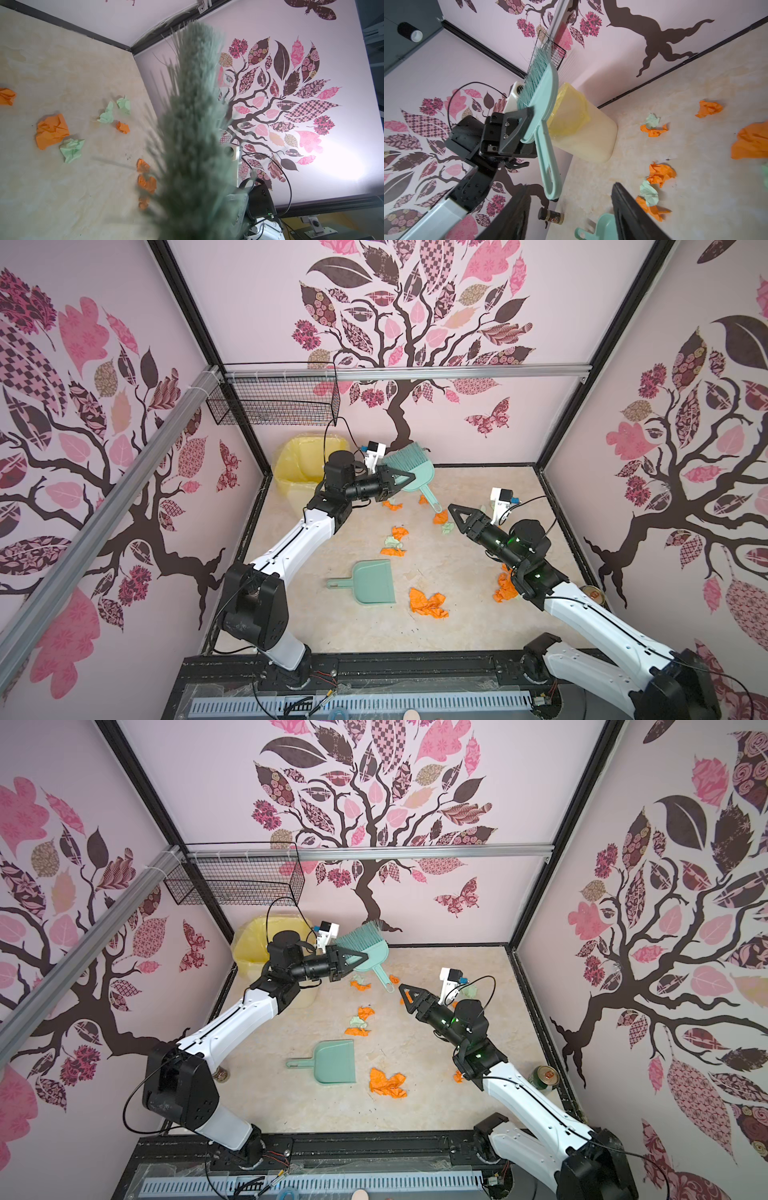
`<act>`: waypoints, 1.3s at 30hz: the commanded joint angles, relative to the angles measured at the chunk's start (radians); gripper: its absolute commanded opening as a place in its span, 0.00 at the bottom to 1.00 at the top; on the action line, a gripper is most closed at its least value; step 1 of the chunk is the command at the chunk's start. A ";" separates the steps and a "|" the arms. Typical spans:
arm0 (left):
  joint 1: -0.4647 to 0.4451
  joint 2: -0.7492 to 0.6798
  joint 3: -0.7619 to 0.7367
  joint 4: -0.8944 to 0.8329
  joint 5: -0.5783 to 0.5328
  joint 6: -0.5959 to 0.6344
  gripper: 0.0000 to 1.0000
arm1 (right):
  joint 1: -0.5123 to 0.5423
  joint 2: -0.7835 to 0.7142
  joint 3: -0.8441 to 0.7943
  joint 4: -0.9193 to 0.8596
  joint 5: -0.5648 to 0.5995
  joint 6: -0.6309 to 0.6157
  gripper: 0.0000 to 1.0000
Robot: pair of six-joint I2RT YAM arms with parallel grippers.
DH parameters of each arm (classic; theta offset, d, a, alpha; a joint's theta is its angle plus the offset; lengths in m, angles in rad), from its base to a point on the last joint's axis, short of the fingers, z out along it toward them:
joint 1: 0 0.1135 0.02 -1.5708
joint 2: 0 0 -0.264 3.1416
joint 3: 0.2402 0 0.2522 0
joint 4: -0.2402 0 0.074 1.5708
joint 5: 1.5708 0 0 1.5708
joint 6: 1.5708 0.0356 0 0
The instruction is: Sweep away the paper scraps from the table
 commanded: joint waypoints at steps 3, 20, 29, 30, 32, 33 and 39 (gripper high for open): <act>-0.008 -0.051 -0.126 0.117 -0.103 -0.123 0.00 | 0.003 0.094 -0.073 0.412 0.001 0.201 0.65; -0.061 -0.016 -0.093 0.185 -0.213 -0.237 0.00 | 0.090 0.400 0.006 0.717 0.076 0.258 0.45; -0.038 -0.031 -0.106 0.186 -0.214 -0.257 0.00 | 0.090 0.478 0.008 0.808 0.139 0.290 0.39; -0.037 -0.034 -0.101 0.175 -0.215 -0.251 0.00 | 0.090 0.484 0.015 0.805 0.141 0.290 0.39; -0.037 -0.038 -0.095 0.171 -0.213 -0.243 0.00 | 0.090 0.491 0.029 0.788 0.141 0.290 0.39; -0.036 -0.039 -0.094 0.166 -0.212 -0.240 0.00 | 0.091 0.494 0.036 0.780 0.142 0.290 0.39; -0.036 -0.047 -0.087 0.151 -0.204 -0.221 0.00 | 0.090 0.508 0.071 0.752 0.141 0.287 0.41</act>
